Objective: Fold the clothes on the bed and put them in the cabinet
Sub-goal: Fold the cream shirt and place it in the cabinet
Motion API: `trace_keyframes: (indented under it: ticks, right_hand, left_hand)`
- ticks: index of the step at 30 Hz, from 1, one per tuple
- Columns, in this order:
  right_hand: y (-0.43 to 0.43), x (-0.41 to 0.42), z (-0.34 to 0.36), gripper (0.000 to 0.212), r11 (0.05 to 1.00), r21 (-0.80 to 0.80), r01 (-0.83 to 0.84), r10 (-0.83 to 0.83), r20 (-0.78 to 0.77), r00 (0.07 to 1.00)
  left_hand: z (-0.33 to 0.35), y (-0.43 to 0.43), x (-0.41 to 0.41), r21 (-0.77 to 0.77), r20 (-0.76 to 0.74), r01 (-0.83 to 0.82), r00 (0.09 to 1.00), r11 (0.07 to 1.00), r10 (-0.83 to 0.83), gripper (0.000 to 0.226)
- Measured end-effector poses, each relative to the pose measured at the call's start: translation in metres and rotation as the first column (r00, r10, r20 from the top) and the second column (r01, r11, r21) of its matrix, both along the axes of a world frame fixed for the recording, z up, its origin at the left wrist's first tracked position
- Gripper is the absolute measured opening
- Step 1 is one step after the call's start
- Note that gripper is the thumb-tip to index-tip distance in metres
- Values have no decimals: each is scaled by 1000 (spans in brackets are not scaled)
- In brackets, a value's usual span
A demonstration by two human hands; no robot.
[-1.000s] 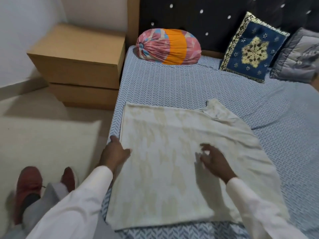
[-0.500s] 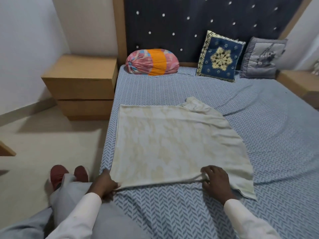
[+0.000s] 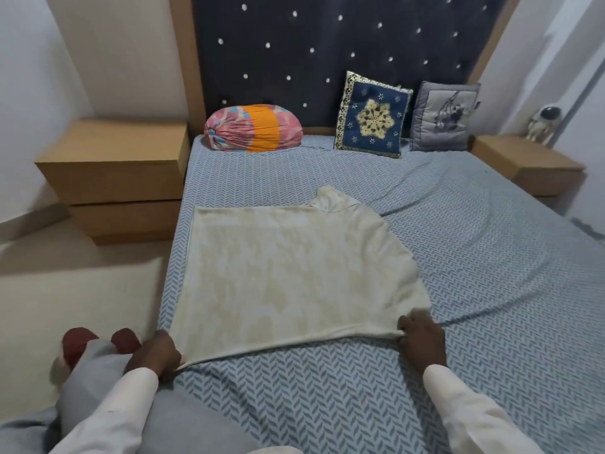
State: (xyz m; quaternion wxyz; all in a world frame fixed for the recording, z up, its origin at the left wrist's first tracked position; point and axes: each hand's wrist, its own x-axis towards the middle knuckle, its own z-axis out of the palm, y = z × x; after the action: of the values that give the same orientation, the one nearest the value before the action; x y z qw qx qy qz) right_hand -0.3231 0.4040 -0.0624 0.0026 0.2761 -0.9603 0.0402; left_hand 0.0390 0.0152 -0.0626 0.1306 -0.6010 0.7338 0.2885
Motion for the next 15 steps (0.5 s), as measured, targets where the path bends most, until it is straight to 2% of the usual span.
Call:
trace_keyframes:
  ticks: [2, 4, 5, 7, 9, 11, 13, 15]
  right_hand:
    - [10, -3, -1, 46, 998, -4, 60, -59, 35, 998]
    - [17, -7, 0, 60, 980, -51, 190, -185, 93, 978]
    - [17, -8, 2, 57, 967, -66, 244, -236, 107, 966]
    - [21, -12, 4, 35, 953, -76, 294, -286, 103, 953]
    - [29, -14, 10, 13, 941, -80, 330, -323, 93, 942]
    - [38, -18, 17, 13, 901, -116, 417, -400, 146, 905]
    - [42, -28, 21, 19, 821, -213, 529, -482, 236, 844]
    - [30, -44, 22, 17, 752, -299, 588, -493, 337, 802]
  left_hand:
    - [8, 5, -3, -12, 41, 27, 999, 1000, -26, 53]
    - [21, 13, -11, -45, 71, 16, 997, 999, -13, 57]
    - [29, 18, -12, -51, 83, 4, 997, 999, 0, 60]
    - [37, 28, -18, -103, 85, 13, 996, 995, -5, 64]
    - [45, 36, -28, -233, 143, 152, 982, 960, -120, 71]
    - [44, 35, -43, -329, 136, 287, 957, 900, -255, 81]
    - [36, 37, -65, -312, 37, 391, 916, 866, -400, 86]
    - [28, 43, -89, -275, -29, 476, 864, 835, -502, 83]
